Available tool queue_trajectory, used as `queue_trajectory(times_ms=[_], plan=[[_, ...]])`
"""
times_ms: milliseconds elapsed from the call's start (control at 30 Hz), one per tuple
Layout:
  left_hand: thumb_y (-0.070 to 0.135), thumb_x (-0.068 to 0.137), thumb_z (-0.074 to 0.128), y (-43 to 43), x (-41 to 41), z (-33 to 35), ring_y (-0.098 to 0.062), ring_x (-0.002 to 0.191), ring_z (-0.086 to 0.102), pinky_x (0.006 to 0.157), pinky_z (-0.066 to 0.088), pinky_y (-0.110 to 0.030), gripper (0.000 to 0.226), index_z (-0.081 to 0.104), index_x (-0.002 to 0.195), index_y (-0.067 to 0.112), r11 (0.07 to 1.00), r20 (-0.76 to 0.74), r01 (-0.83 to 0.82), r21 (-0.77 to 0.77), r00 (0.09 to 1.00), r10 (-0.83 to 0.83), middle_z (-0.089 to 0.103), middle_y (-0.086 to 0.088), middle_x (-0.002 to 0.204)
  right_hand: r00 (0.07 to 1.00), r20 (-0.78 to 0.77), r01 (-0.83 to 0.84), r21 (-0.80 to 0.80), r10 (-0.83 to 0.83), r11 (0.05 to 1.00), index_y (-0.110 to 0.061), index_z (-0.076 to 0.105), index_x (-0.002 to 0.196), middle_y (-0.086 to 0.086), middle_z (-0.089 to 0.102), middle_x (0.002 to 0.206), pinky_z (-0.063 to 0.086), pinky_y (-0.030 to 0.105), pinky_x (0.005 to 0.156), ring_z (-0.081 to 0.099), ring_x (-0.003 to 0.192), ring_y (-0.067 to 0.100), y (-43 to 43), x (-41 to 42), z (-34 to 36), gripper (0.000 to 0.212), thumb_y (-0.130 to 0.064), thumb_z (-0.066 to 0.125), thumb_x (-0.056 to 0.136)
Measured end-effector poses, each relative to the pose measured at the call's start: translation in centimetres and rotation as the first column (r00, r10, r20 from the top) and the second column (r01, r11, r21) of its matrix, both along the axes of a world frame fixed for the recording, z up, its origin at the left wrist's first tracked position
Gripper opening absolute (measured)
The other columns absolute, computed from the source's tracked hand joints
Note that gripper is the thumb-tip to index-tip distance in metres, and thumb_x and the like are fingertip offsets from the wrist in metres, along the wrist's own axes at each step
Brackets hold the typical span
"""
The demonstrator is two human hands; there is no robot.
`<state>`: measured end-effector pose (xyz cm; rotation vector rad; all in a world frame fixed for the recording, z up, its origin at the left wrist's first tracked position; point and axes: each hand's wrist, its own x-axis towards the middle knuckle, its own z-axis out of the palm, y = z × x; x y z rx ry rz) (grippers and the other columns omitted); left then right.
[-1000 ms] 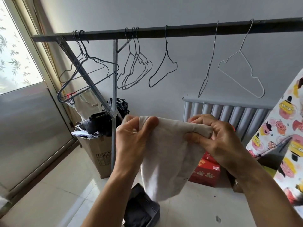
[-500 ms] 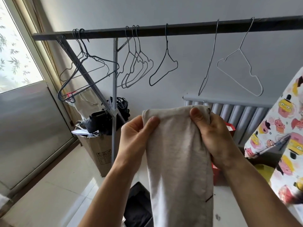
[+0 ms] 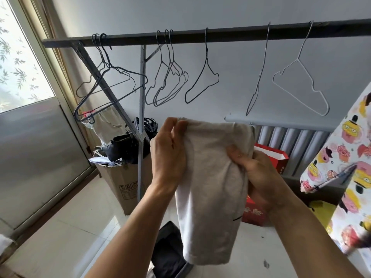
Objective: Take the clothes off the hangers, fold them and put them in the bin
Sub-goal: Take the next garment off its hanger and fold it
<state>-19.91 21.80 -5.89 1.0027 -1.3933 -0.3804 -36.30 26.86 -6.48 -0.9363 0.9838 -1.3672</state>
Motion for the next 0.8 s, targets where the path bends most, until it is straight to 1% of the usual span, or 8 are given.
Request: queue_trajectory(times_ms=[167, 267, 400, 533, 600, 667, 733, 800], plan=[[0.034, 0.102, 0.046, -1.2, 0.8, 1.1, -0.001, 0.065, 0.051, 0.063, 0.040, -0.024, 0.023, 0.058, 0.092, 0.018, 0.998, 0.229, -0.032, 0.047, 0.973, 0.020, 0.054, 0.012, 0.067, 0.997, 0.069, 0.037, 0.078, -0.042, 0.996, -0.002, 0.065, 0.100, 0.008, 0.077, 0.089, 0.058, 0.029, 0.062, 0.074, 0.081, 0.021, -0.1, 0.4, 0.2, 0.032, -0.031, 0.055, 0.094], [0.045, 0.099, 0.048, -1.7, 1.6, 0.5, -0.021, 0.075, 0.063, 0.073, 0.051, -0.038, 0.022, 0.051, 0.104, 0.023, 0.988, 0.288, -0.099, 0.117, 0.956, 0.062, 0.064, 0.008, 0.070, 0.987, 0.065, 0.138, 0.112, -0.145, 0.984, -0.006, 0.064, 0.107, 0.009, 0.076, 0.093, 0.057, 0.032, 0.064, 0.074, 0.083, 0.023, -0.4, 0.4, 0.0, 0.032, -0.034, 0.054, 0.096], [0.060, 0.089, 0.051, -0.5, 1.9, -1.6, -0.014, 0.063, 0.061, 0.063, 0.052, -0.036, 0.039, 0.055, 0.099, 0.023, 0.989, 0.157, -0.040, 0.143, 0.987, 0.018, 0.064, 0.005, 0.071, 0.951, 0.079, 0.290, 0.119, -0.300, 0.950, -0.011, 0.062, 0.108, 0.011, 0.071, 0.106, 0.056, 0.037, 0.075, 0.070, 0.094, 0.025, -1.0, -0.1, -0.1, 0.028, -0.034, 0.052, 0.098], [0.037, 0.092, 0.062, 1.5, 0.2, -4.4, -0.005, 0.055, 0.059, 0.055, 0.046, -0.030, 0.016, 0.063, 0.088, 0.022, 0.933, -0.027, 0.136, 0.332, 0.991, -0.134, 0.065, 0.009, 0.066, 0.936, 0.101, 0.329, 0.096, -0.338, 0.939, -0.013, 0.060, 0.116, 0.011, 0.067, 0.115, 0.053, 0.044, 0.092, 0.066, 0.103, 0.026, -1.3, 0.1, -0.4, 0.031, -0.037, 0.051, 0.098], [0.050, 0.086, 0.066, 1.5, 0.3, -5.4, 0.001, 0.084, 0.064, 0.073, 0.049, -0.022, 0.037, 0.061, 0.109, 0.022, 0.901, -0.004, 0.147, 0.407, 0.987, -0.160, 0.068, 0.010, 0.096, 0.939, 0.134, 0.303, 0.108, -0.316, 0.947, -0.012, 0.060, 0.120, 0.010, 0.070, 0.112, 0.056, 0.041, 0.084, 0.069, 0.100, 0.025, -1.3, 0.1, -0.4, 0.034, -0.037, 0.050, 0.098], [0.069, 0.074, 0.067, 1.3, 0.9, -5.5, -0.002, 0.113, 0.059, 0.091, 0.046, -0.020, 0.074, 0.053, 0.130, 0.022, 0.808, -0.127, 0.333, 0.486, 0.942, -0.312, 0.064, 0.010, 0.121, 0.943, 0.164, 0.272, 0.123, -0.290, 0.954, -0.011, 0.064, 0.116, 0.008, 0.074, 0.102, 0.058, 0.032, 0.066, 0.073, 0.088, 0.020, -1.3, -0.2, -0.3, 0.032, -0.036, 0.050, 0.099], [0.058, 0.080, 0.070, 1.4, 1.2, -5.3, -0.011, 0.112, 0.065, 0.089, 0.051, -0.023, 0.063, 0.060, 0.125, 0.017, 0.684, -0.272, 0.557, 0.471, 0.829, -0.488, 0.070, 0.001, 0.119, 0.947, 0.184, 0.233, 0.165, -0.262, 0.958, -0.010, 0.066, 0.111, 0.008, 0.076, 0.096, 0.056, 0.026, 0.057, 0.074, 0.080, 0.016, -1.4, -0.4, -0.2, 0.032, -0.036, 0.050, 0.099], [0.039, 0.086, 0.070, 1.6, 1.0, -5.2, -0.019, 0.092, 0.071, 0.078, 0.055, -0.030, 0.034, 0.072, 0.104, 0.010, 0.706, -0.325, 0.574, 0.414, 0.818, -0.475, 0.075, -0.012, 0.102, 0.951, 0.216, 0.178, 0.211, -0.223, 0.961, -0.008, 0.066, 0.110, 0.010, 0.076, 0.096, 0.057, 0.026, 0.054, 0.074, 0.080, 0.017, -1.6, -0.5, -0.4, 0.035, -0.038, 0.051, 0.098]])
